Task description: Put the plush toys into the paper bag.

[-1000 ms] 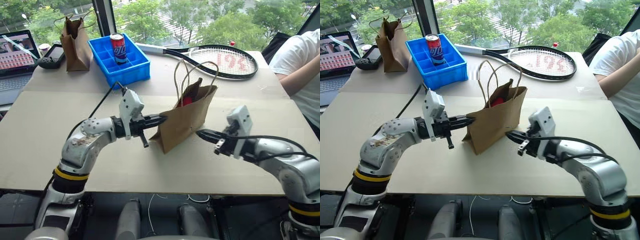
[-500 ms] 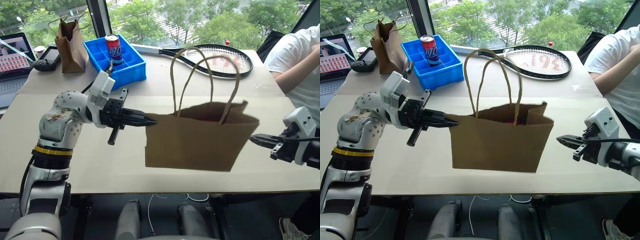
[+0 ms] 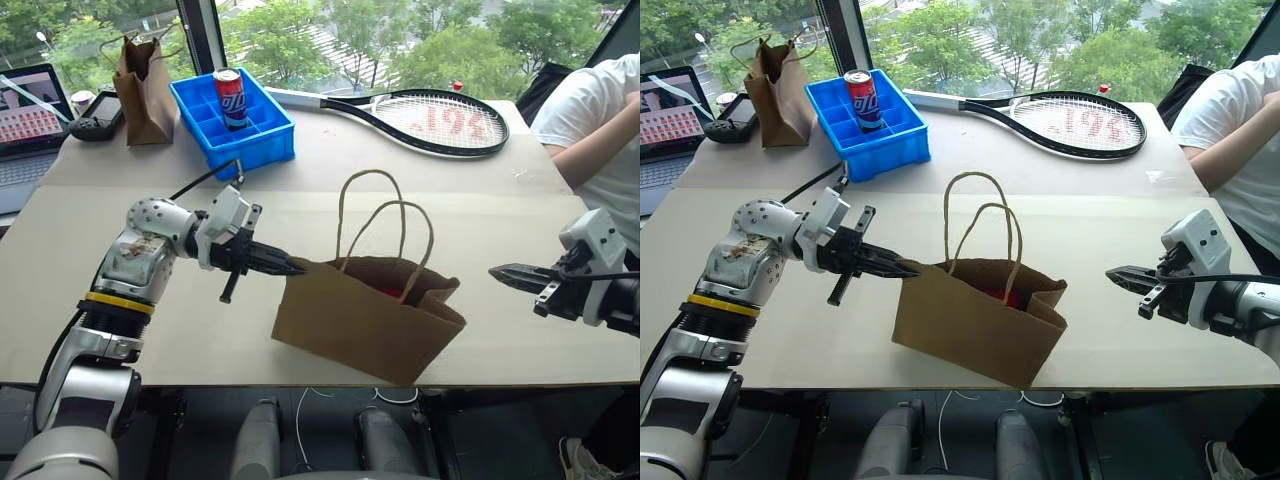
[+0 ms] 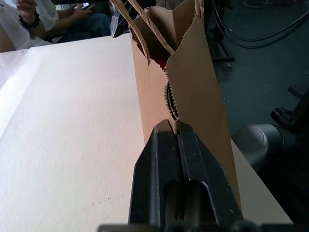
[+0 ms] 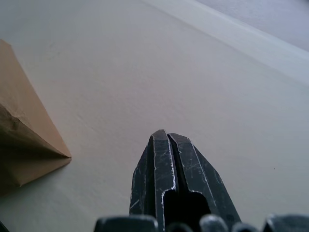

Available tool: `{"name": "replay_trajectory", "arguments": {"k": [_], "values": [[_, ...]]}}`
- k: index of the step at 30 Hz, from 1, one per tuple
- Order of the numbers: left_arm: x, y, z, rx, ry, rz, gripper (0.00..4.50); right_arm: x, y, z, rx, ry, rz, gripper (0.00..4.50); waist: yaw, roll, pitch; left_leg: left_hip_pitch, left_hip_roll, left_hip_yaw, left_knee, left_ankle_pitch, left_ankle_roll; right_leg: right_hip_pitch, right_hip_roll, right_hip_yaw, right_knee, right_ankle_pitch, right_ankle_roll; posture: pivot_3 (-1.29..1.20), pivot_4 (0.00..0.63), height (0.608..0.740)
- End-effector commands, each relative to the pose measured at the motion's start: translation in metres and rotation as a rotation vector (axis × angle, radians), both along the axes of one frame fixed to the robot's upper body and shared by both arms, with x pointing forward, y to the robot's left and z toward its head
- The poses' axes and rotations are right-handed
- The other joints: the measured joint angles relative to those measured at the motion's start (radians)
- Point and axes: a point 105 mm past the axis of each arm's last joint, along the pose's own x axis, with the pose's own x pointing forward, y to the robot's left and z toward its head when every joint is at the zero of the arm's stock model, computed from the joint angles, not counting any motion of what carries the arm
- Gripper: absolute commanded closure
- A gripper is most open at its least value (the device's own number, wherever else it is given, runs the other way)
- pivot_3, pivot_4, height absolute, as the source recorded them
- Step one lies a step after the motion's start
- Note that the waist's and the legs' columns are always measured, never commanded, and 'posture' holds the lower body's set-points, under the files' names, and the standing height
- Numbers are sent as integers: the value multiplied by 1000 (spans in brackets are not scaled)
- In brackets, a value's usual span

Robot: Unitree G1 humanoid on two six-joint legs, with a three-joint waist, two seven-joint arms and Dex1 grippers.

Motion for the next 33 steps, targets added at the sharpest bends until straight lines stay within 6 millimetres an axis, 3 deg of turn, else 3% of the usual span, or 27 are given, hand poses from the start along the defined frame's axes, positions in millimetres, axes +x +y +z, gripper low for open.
{"name": "replay_trajectory", "arguments": {"k": [1, 5, 13, 19, 29, 32, 33], "values": [[3, 6, 27, -62, -95, 61, 4479, 1, 1, 11, -11, -32, 17, 4500, 0, 0, 0, 0, 0, 0, 0, 0, 0, -1, 0, 0, 1, 1, 1, 0, 150, 731], [-1, 9, 29, -55, -116, 75, 4479, 5, 2, 11, -17, -29, 33, 4500, 0, 0, 0, 0, 0, 0, 1, 0, 0, -1, 0, 0, 4, 1, 2, 0, 150, 731], [-15, 8, 13, -53, -73, 90, 4479, 10, 8, 8, -11, -18, 62, 4500, -1, 0, 0, 0, 0, 0, 1, 0, 0, -2, 0, 0, 7, 1, 1, 0, 150, 731], [-15, 11, 20, -58, -86, 83, 4479, 12, 8, 6, -14, -11, 67, 4500, 2, 0, 0, 0, 0, 0, 3, 0, 0, -1, 0, 0, 7, -3, -5, 0, 150, 731], [-14, 13, 3, -4, -36, 97, 4479, 12, 7, 5, -17, -16, 59, 4500, 0, 0, 0, 1, 0, 0, 2, 0, 0, -1, 0, 0, 7, -3, -5, 0, 150, 731], [-17, 20, -1, 17, 35, 110, 3844, 11, 6, 5, -14, -12, 58, 4500, 0, 0, 0, 1, 0, 0, 2, 0, 0, -1, 0, 0, 8, -3, -4, 0, 150, 731], [-18, 23, 0, 18, 42, 120, 3400, 10, 5, 4, -13, -10, 59, 4500, -1, 0, 0, 1, 0, 0, 2, 0, 0, -1, 0, 0, 8, -3, -4, 0, 150, 731]]}}
